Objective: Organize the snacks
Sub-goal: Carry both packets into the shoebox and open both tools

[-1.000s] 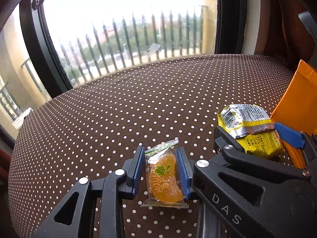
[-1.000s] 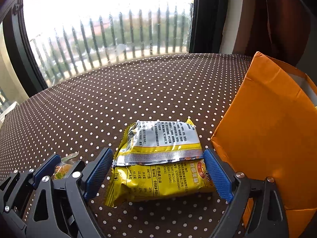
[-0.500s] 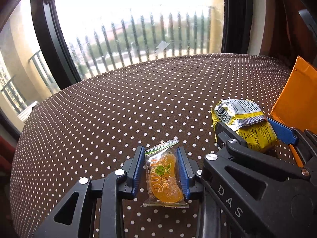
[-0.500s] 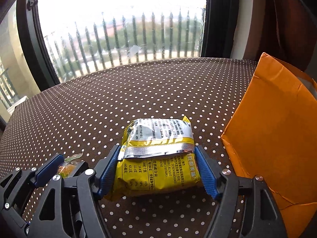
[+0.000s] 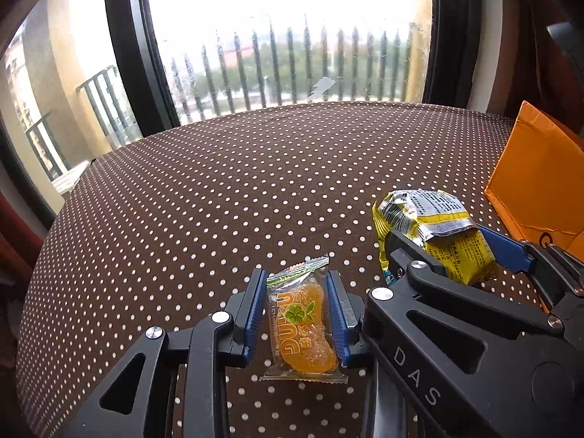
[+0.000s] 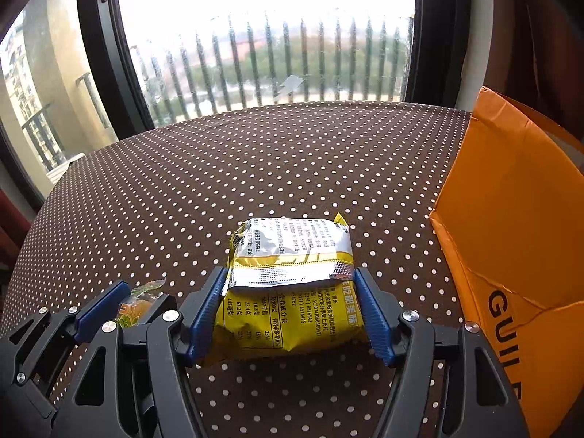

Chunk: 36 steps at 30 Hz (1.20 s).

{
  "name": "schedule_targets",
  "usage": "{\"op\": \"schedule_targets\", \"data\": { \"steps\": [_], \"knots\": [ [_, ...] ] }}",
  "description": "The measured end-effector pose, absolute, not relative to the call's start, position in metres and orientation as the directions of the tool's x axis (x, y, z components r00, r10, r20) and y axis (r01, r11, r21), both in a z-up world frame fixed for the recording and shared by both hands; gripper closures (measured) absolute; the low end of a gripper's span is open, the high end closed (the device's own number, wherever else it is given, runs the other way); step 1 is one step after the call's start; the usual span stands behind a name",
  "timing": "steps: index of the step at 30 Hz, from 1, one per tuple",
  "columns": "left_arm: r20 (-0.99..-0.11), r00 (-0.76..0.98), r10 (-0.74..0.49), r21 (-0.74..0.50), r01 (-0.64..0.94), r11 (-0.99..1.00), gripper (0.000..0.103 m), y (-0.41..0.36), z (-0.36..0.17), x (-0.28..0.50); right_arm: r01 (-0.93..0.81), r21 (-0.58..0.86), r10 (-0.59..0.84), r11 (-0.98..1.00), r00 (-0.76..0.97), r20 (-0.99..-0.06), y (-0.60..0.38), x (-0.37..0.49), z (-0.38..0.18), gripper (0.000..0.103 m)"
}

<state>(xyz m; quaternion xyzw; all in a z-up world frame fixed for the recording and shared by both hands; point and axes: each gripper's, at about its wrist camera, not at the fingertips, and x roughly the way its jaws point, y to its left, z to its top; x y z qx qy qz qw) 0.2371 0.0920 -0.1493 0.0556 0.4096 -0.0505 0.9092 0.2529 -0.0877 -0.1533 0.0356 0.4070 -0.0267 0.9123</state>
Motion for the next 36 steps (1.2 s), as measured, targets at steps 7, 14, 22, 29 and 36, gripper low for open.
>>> {"op": "schedule_targets", "data": {
  "steps": [7, 14, 22, 29, 36],
  "knots": [
    [-0.733, 0.679, -0.049, 0.040, 0.115, 0.993, 0.071, 0.092, -0.139, 0.213, 0.039, 0.041, 0.004, 0.998, 0.684, -0.730, -0.080, 0.231, -0.141, 0.032],
    [-0.705, 0.707, -0.049, 0.022, 0.091, 0.996, 0.071, 0.093, -0.114, 0.188, 0.011, 0.065, 0.039, 0.998, 0.702, -0.711, -0.077, 0.210, -0.115, 0.032],
    [-0.663, 0.747, -0.057, 0.014, 0.089, 0.996, 0.071, 0.083, -0.085, 0.167, -0.012, 0.058, 0.048, 0.998, 0.742, -0.669, -0.081, 0.176, -0.082, 0.032],
    [-0.619, 0.784, -0.054, 0.014, 0.080, 0.997, 0.071, 0.073, -0.055, 0.129, -0.023, 0.055, 0.052, 0.998, 0.775, -0.630, -0.086, 0.158, -0.055, 0.032],
    [-0.565, 0.822, -0.067, 0.010, 0.087, 0.996, 0.071, 0.057, -0.027, 0.103, -0.029, 0.046, 0.051, 0.999, 0.816, -0.576, -0.097, 0.136, -0.026, 0.032]
  ]
}}
